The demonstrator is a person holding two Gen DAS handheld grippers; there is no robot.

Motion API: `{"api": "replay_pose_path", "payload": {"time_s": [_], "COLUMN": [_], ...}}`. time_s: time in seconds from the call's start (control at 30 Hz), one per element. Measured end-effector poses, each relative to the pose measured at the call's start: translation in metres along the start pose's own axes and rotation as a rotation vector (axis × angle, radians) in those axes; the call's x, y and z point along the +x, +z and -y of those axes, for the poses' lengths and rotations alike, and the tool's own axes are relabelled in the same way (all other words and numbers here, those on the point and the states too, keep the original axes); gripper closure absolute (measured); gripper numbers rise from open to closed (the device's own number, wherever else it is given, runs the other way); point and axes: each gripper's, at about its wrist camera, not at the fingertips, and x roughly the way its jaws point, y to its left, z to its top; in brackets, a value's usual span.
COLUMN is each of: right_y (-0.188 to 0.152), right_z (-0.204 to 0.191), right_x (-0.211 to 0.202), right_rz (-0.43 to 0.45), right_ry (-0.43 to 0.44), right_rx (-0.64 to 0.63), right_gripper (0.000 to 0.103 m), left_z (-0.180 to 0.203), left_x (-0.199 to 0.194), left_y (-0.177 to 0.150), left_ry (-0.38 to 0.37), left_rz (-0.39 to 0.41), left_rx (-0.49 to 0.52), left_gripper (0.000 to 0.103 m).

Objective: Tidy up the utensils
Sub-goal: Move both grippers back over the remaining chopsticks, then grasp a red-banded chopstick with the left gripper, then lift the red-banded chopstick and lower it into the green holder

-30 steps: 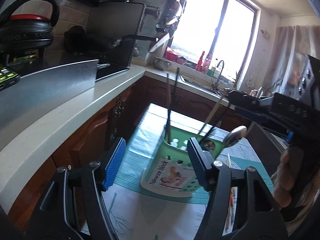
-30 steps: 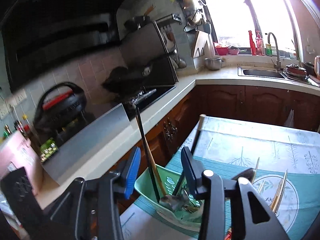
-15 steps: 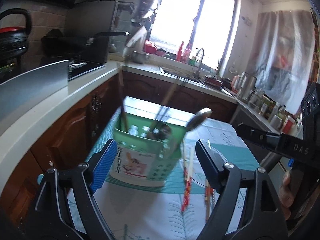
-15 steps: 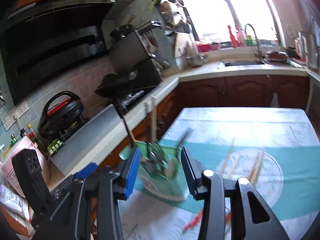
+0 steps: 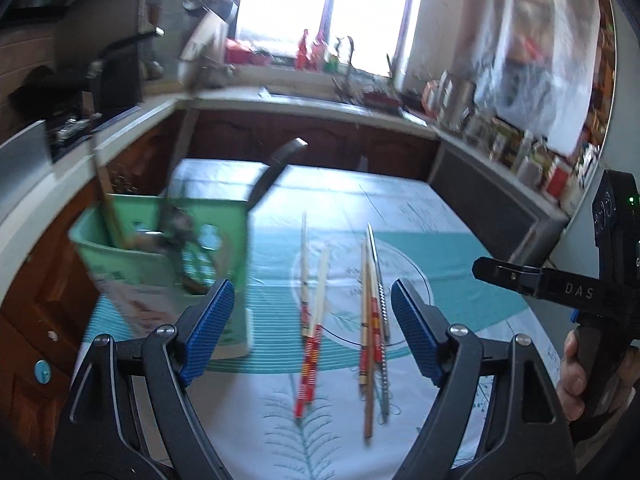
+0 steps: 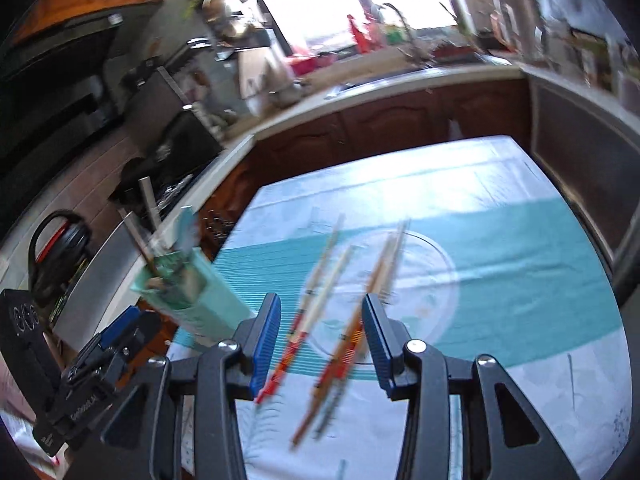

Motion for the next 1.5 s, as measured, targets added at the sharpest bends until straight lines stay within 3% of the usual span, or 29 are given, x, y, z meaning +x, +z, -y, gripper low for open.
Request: {"api": "replay_pose_path", "payload": {"time_s": [0.1, 0.27, 0.5, 0.63, 0.83, 1.1, 1.23, 1.4, 1.5], "right_y": [-0.001, -0.002, -0.007, -0.008, -0.007, -0.007, -0.006, -0.007, -0.008], "right_z": [0.024, 0.054, 0.082, 0.091, 0.099, 0.110, 0.115, 0.120, 0.121], "right_x": [0.005, 0.016, 0.034, 0.042, 0.046, 0.048, 0.049, 0.050, 0.053], "right_rz": [-0.017, -0.047, -0.095, -0.118, -0.131, -0.138, -0.138, -0.139, -0.146], "right_ry": [-0.018, -0.037, -0.034, -0.018, -0.005, 0.008, 0.014, 0.015, 0.017], "right_rx": [0.044, 0.096, 0.131, 0.145, 0.154, 0.172, 0.184, 0.197, 0.213], "right_gripper": [0.061, 0.061, 0.061, 0.061, 0.061, 0.061, 0.061, 0.061, 0.061], "left_z": [0.019, 0.042, 0.063, 0.066, 0.073, 0.081, 0.082, 0.097, 0.105], "left_x": [0.027, 0.077, 0.152, 0.196, 0.238, 0.265, 0.271, 0.275, 0.275], "left_y": [0.004, 0.014, 0.018, 0.014, 0.014, 0.015, 0.016, 0.013, 0.011], "left_ry": [-0.023, -0.072, -0.146, -0.143, -0.101, -0.036, -0.039, -0.075, -0.067], "left_rz": [-0.068, -0.220, -0.484, -0.623, -0.718, -0.792, -0.836, -0.878, -0.870], "left_rx": [0.031, 0.071, 0.105, 0.091, 0.093, 0.142, 0.124, 0.100, 0.105], "left_gripper": [0.026, 0.039, 0.052, 0.063, 0.070, 0.070, 0.072, 0.093, 0.095]}}
